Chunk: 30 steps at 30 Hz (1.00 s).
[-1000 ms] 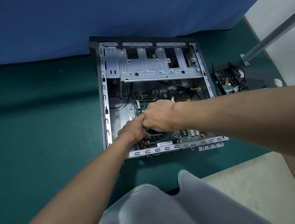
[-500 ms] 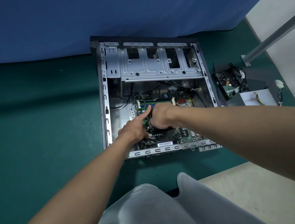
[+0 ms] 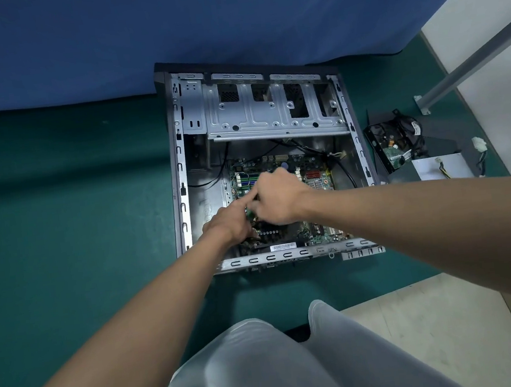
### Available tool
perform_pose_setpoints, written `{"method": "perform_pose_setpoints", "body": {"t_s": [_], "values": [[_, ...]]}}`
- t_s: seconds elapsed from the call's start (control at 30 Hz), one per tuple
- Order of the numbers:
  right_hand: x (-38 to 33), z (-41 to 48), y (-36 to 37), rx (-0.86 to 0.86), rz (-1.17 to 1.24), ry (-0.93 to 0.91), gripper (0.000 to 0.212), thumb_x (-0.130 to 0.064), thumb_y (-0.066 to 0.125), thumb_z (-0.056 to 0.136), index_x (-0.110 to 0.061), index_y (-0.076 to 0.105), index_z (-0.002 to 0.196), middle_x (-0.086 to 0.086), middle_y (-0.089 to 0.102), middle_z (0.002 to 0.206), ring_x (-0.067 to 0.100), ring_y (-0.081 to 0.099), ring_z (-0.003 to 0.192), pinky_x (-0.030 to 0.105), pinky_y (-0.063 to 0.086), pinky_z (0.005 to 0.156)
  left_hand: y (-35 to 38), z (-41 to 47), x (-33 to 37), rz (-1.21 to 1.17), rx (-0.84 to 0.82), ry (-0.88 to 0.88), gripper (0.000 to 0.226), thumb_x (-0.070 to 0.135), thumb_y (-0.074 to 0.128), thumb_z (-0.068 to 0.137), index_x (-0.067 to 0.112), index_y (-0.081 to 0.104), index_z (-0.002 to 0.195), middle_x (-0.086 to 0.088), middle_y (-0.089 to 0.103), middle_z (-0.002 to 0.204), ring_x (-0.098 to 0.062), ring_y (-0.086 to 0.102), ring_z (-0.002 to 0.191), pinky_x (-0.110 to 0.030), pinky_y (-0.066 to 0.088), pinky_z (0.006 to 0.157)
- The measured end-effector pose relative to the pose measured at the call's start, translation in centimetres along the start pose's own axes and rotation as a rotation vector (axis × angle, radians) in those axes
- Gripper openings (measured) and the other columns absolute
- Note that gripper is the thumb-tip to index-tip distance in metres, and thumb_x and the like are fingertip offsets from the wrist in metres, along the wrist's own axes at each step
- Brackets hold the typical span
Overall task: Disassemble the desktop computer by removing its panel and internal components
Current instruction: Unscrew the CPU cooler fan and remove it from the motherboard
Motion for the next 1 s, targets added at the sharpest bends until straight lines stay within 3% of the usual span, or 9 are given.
{"method": "perform_pose_setpoints", "body": {"t_s": [0.1, 0.2, 0.37, 0.53, 0.63, 0.7, 0.83, 0.93, 1.0], "values": [[0.4, -0.1, 0.2, -0.144, 0.513, 0.345, 0.019, -0.019, 0.042, 0.099, -0.006, 0.048, 0.086, 0.006, 0.051, 0.08, 0.015, 0.048, 0.06, 0.017, 0.038, 0.035, -0.2, -0.1, 0.3, 0.033, -0.001, 0.016, 0.099, 0.0, 0.063, 0.087, 0.059, 0.009, 0.144, -0.008, 0.051, 0.14, -0.018, 0.056, 0.088, -0.038, 0.052, 0.087], [0.2, -0.2, 0.3, -0.255, 0.515, 0.439, 0.021, -0.016, 0.036, 0.101, -0.005, 0.051, 0.11, 0.007, 0.052, 0.084, 0.012, 0.04, 0.057, 0.02, 0.032, 0.031, -0.2, -0.3, 0.3, 0.019, -0.003, 0.028, 0.1, -0.004, 0.058, 0.087, 0.059, 0.007, 0.144, -0.012, 0.055, 0.134, -0.02, 0.058, 0.081, -0.04, 0.052, 0.083], [-0.6, -0.3, 0.0, -0.078, -0.389, -0.136, 0.012, -0.013, 0.048, 0.094, -0.008, 0.056, 0.101, 0.009, 0.058, 0.089, 0.023, 0.052, 0.071, 0.031, 0.045, 0.06, -0.1, 0.0, 0.1, 0.011, 0.005, 0.017, 0.094, 0.003, 0.069, 0.084, 0.053, 0.019, 0.146, -0.006, 0.057, 0.133, -0.019, 0.058, 0.093, -0.039, 0.05, 0.09], [-0.9, -2.4, 0.5, 0.01, -1.143, -0.805, 0.03, -0.022, 0.035, 0.101, -0.011, 0.063, 0.104, 0.008, 0.067, 0.1, 0.023, 0.048, 0.07, 0.03, 0.033, 0.058, 0.3, 0.4, -0.1, 0.001, 0.003, 0.032, 0.083, 0.007, 0.064, 0.086, 0.051, 0.025, 0.145, -0.002, 0.062, 0.117, -0.023, 0.06, 0.1, -0.043, 0.049, 0.093], [-1.2, -1.5, 0.3, 0.044, -0.836, -0.653, 0.02, -0.011, 0.047, 0.094, -0.005, 0.065, 0.101, 0.013, 0.062, 0.092, 0.03, 0.056, 0.075, 0.033, 0.038, 0.058, 0.4, 0.7, -0.3, 0.026, 0.018, 0.015, 0.053, 0.011, 0.067, 0.082, 0.031, 0.052, 0.129, -0.006, 0.067, 0.11, -0.027, 0.06, 0.097, -0.044, 0.051, 0.088], [-0.9, -0.6, 0.3, 0.032, -0.48, -0.456, 0.008, -0.01, 0.055, 0.089, -0.005, 0.061, 0.091, 0.014, 0.058, 0.091, 0.029, 0.051, 0.072, 0.032, 0.043, 0.06, 0.4, 0.7, -0.3, 0.013, 0.017, -0.005, 0.059, 0.014, 0.076, 0.077, 0.03, 0.051, 0.129, -0.006, 0.066, 0.112, -0.03, 0.059, 0.101, -0.043, 0.05, 0.09], [-0.2, 0.4, 0.2, 0.039, 0.229, 0.033, 0.027, -0.027, 0.052, 0.095, -0.002, 0.059, 0.086, 0.011, 0.063, 0.087, 0.023, 0.062, 0.06, 0.027, 0.055, 0.055, 0.4, 0.7, -0.3, 0.011, 0.023, 0.003, 0.086, 0.015, 0.079, 0.077, 0.045, 0.032, 0.143, -0.007, 0.063, 0.123, -0.029, 0.059, 0.106, -0.043, 0.048, 0.094], [-0.1, 0.1, 0.3, -0.165, 0.694, 0.346, 0.027, -0.016, 0.044, 0.1, -0.003, 0.048, 0.076, 0.007, 0.051, 0.067, 0.01, 0.05, 0.036, 0.013, 0.032, 0.028, 0.4, 0.7, -0.3, 0.009, 0.036, -0.001, 0.092, 0.022, 0.082, 0.075, 0.048, 0.028, 0.144, -0.009, 0.061, 0.126, -0.028, 0.059, 0.108, -0.043, 0.047, 0.095], [-0.3, -0.1, 0.4, -0.272, 0.636, 0.368, 0.029, -0.009, 0.038, 0.101, -0.003, 0.045, 0.072, 0.005, 0.044, 0.067, 0.009, 0.046, 0.038, 0.013, 0.03, 0.032, 0.5, 0.6, -0.2, -0.03, 0.035, 0.011, 0.098, 0.032, 0.087, 0.067, 0.048, 0.029, 0.144, -0.008, 0.06, 0.129, -0.029, 0.056, 0.115, -0.044, 0.045, 0.098]]}}
Point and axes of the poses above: each hand's wrist, its own z-axis towards the middle knuckle, its own y-axis out of the palm, x = y × z, the point moved 2 cm from there along z, towards the middle knuckle
